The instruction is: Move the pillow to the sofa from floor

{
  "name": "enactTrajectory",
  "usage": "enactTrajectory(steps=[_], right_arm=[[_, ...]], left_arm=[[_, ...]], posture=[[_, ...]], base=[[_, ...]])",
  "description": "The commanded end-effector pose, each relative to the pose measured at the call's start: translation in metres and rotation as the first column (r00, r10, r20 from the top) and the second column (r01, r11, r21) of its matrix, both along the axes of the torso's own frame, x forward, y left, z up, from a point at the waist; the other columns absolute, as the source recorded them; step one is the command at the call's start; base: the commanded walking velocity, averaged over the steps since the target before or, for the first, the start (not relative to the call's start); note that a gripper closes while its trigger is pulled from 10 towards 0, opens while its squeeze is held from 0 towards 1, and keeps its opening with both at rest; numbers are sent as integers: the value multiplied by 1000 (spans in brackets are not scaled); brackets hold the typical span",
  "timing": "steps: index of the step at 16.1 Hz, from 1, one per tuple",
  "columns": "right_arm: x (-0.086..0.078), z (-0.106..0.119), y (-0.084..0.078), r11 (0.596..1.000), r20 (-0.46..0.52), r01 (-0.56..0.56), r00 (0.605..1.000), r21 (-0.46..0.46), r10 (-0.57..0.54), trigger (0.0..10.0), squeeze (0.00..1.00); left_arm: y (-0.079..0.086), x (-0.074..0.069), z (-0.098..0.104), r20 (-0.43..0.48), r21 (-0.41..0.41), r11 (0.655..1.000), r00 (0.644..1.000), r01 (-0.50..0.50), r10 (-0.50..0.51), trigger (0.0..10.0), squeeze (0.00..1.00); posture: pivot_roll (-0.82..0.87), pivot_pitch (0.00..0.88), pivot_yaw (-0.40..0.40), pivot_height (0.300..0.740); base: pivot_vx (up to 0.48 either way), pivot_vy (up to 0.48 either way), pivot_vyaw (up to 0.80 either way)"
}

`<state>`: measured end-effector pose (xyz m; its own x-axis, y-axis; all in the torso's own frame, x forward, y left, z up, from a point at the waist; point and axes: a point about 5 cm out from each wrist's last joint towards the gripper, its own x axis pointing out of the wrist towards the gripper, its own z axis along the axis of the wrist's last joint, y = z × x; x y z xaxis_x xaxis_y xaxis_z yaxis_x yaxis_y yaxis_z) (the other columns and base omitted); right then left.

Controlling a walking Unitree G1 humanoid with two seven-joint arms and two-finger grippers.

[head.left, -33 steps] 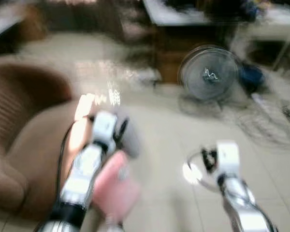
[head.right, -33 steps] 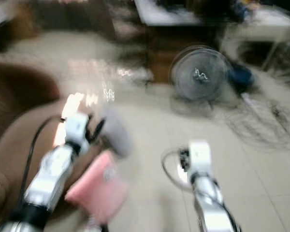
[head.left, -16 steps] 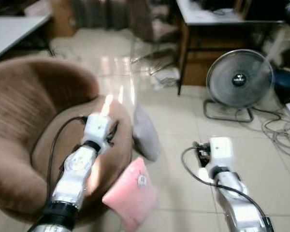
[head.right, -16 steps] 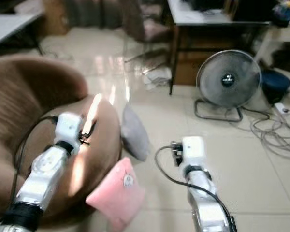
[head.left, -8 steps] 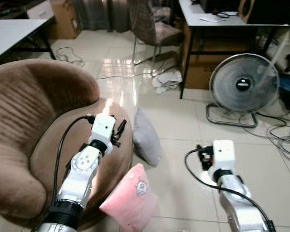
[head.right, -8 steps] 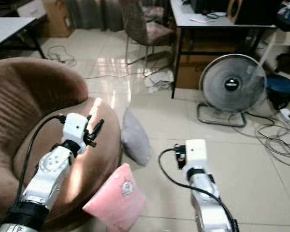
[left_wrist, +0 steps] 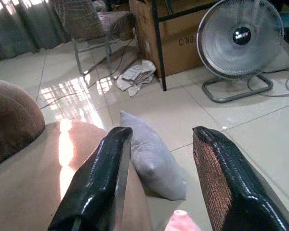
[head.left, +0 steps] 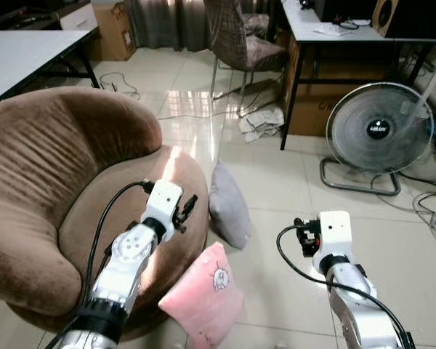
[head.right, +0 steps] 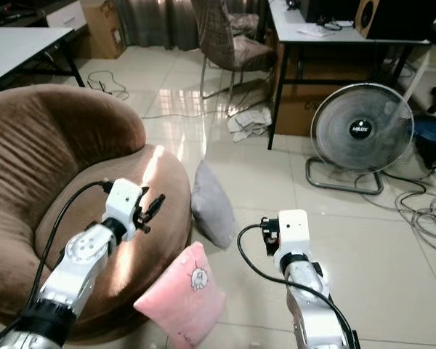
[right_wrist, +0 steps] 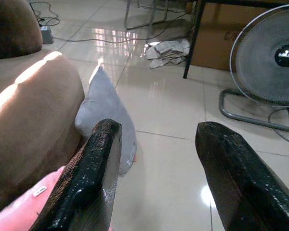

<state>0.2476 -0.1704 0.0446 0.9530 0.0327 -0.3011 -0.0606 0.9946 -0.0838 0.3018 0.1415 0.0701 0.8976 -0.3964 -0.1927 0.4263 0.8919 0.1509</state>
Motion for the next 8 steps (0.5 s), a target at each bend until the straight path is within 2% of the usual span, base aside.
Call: enactTrajectory(steps=[1,6,8], right_arm=[[-1,-2,1,1000,-13,-13,1000,-2,13,10000,0],[-1,-2,3,999,-13,-37,999,-5,37,10000,0],[-1,-2,4,999,-13,-40,999,-5,40,10000,0]], left_arm=[[4,0,-3,-22,1,1000,1000,-14,14,10000,0],[4,-2,-6,-31,9,1000,999,-15,15,10000,0],[4,-3,-6,-29,11,1000,999,-16,16,10000,0]], posture=[[-38,0,70,674],[-33,0,60,628],[-36,0,62,628]], base=[[0,0,0],[0,0,0],[0,0,0]])
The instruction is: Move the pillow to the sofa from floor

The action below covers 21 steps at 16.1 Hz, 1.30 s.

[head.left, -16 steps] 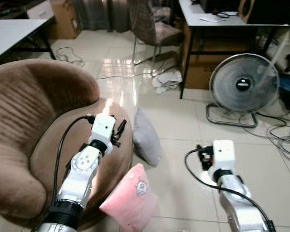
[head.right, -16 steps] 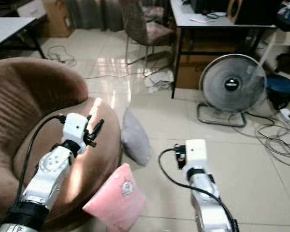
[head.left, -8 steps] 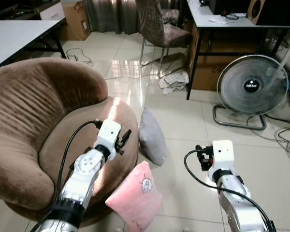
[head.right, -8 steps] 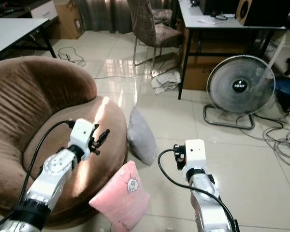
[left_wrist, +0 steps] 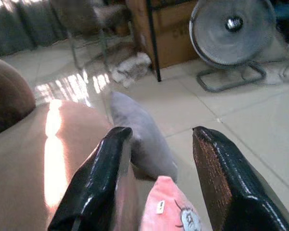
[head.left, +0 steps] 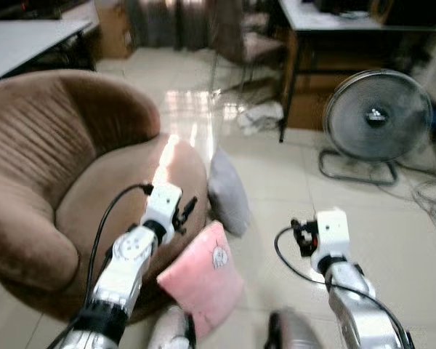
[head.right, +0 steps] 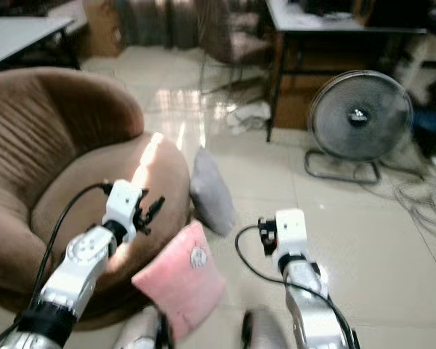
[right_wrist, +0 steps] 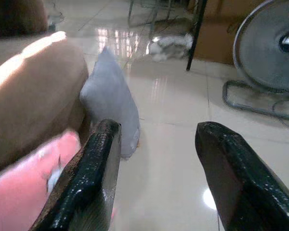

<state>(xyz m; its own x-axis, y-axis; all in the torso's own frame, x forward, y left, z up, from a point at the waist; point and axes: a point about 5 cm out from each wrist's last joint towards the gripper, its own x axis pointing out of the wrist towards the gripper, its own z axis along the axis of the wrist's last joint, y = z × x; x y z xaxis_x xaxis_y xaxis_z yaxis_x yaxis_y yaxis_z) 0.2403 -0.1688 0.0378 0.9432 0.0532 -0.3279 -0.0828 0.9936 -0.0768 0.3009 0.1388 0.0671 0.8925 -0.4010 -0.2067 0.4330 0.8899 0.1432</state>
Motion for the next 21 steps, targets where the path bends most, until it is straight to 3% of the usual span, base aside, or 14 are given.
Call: enactTrajectory(steps=[1,9,17,21], right_arm=[[6,5,2,1000,16,-21,1000,-11,21,10000,0],[5,1,1,1000,6,-29,1000,-11,29,10000,0],[3,-3,0,1000,-6,-21,1000,-3,21,10000,0],[3,-3,0,1000,-3,-29,1000,-5,29,10000,0]], left_arm=[[7,-2,-3,-13,13,1000,1000,-19,19,10000,0],[1,2,4,27,-18,1000,1000,-6,6,10000,0],[1,3,4,24,-8,1000,1000,6,-6,10000,0],[3,4,4,22,1,1000,1000,-1,1,10000,0]], posture=[[-38,0,64,628],[-42,0,64,628],[-46,0,65,628],[-47,0,65,628]], base=[[0,0,0],[0,0,0],[310,0,-501],[318,0,0]])
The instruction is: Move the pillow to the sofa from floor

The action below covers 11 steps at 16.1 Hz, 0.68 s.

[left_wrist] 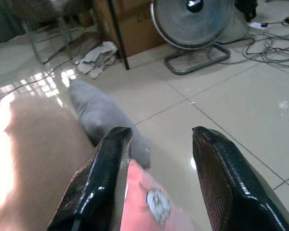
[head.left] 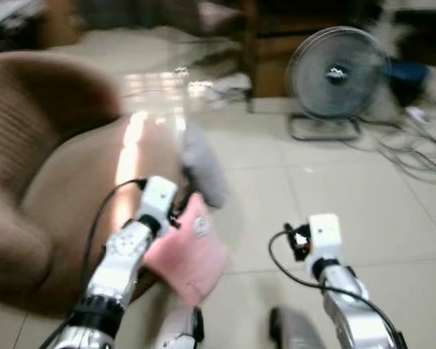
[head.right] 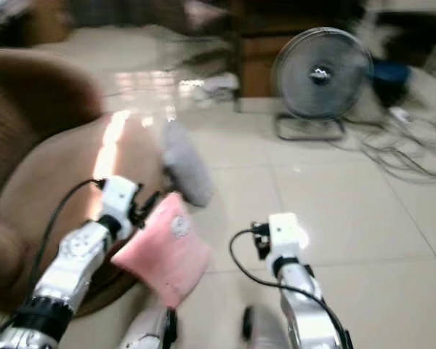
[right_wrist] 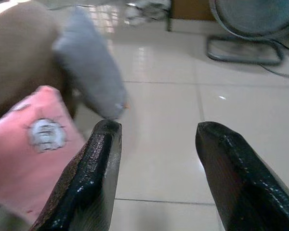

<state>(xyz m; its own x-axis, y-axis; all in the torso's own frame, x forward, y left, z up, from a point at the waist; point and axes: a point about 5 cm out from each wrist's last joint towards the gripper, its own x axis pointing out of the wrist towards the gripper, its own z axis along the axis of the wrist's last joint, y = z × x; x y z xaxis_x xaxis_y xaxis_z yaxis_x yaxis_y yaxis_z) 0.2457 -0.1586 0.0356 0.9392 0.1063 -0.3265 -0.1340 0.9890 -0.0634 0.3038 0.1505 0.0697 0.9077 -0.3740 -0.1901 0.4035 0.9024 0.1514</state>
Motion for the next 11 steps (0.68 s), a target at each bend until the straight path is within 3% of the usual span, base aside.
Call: enactTrajectory(steps=[1,4,6,11], right_arm=[[-2,-1,-10,1000,2,15,1000,-20,-15,10000,0],[-3,-2,-4,996,-14,-68,998,-51,67,10000,0],[-3,-3,-4,999,-19,-40,999,-3,40,10000,0],[-8,-3,-4,998,-20,-69,997,5,69,10000,0]], left_arm=[[-8,1,1,3,4,1000,1000,25,-25,10000,0],[-4,0,1,3,10,1000,1000,12,-13,10000,0],[-1,-1,0,1,9,1000,1000,12,-12,10000,0],[1,-6,-10,-54,68,996,997,63,-60,10000,0]], posture=[[-47,0,65,628],[-41,0,59,628],[-38,0,60,628],[-42,0,68,628]], base=[[315,0,0],[316,0,800],[144,0,0],[0,0,0]])
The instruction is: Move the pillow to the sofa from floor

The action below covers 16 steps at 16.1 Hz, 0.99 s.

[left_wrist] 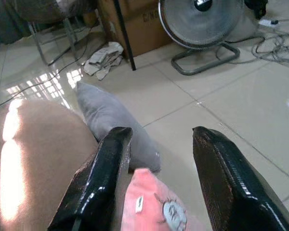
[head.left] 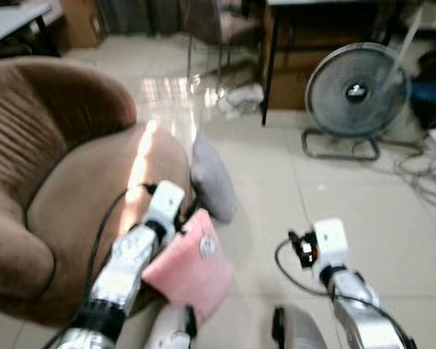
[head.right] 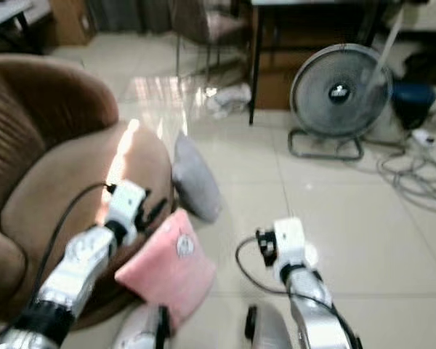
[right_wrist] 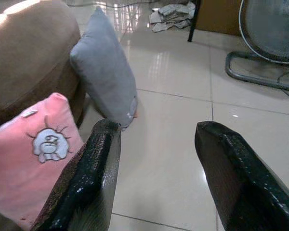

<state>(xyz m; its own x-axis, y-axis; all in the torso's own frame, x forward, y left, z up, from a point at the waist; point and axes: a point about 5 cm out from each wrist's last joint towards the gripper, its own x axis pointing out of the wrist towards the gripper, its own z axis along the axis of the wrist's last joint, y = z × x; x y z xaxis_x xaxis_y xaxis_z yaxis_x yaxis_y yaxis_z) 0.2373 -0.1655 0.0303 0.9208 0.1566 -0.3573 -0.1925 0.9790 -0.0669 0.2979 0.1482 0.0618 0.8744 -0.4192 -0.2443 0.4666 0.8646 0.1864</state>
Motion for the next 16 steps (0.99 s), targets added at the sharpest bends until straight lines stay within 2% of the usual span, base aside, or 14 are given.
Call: enactTrajectory(steps=[1,3,6,7,9,12,16], right_arm=[[1,3,3,1000,14,-20,1000,14,19,10000,0],[2,6,4,998,21,-60,998,1,60,10000,0],[8,5,9,995,7,-98,995,-30,99,10000,0],[10,6,12,993,3,-116,993,-37,116,10000,0],[10,7,13,992,-4,-123,992,-36,123,10000,0],[5,7,13,991,-6,-131,991,-39,131,10000,0],[2,7,14,990,-13,-137,991,-36,137,10000,0]], left_arm=[[3,-1,-3,-26,18,1000,1000,10,-9,10000,0],[1,-1,-10,-79,31,998,996,51,-49,10000,0],[-3,9,-21,-143,92,994,989,52,-39,10000,0],[-5,15,-25,-179,96,995,984,1,17,10000,0],[-5,22,-24,-192,79,993,977,-85,99,10000,0],[-10,25,-22,-174,50,994,980,-94,101,10000,0],[-10,26,-24,-171,47,993,978,-111,118,10000,0]], posture=[[-42,0,69,628],[-42,0,69,628],[-50,16,72,628],[-55,26,73,623],[-65,38,72,603],[-73,55,68,568],[-72,59,67,543]], base=[[0,0,0],[0,0,0],[0,0,0],[0,0,0],[0,0,0],[0,0,0],[0,0,0]])
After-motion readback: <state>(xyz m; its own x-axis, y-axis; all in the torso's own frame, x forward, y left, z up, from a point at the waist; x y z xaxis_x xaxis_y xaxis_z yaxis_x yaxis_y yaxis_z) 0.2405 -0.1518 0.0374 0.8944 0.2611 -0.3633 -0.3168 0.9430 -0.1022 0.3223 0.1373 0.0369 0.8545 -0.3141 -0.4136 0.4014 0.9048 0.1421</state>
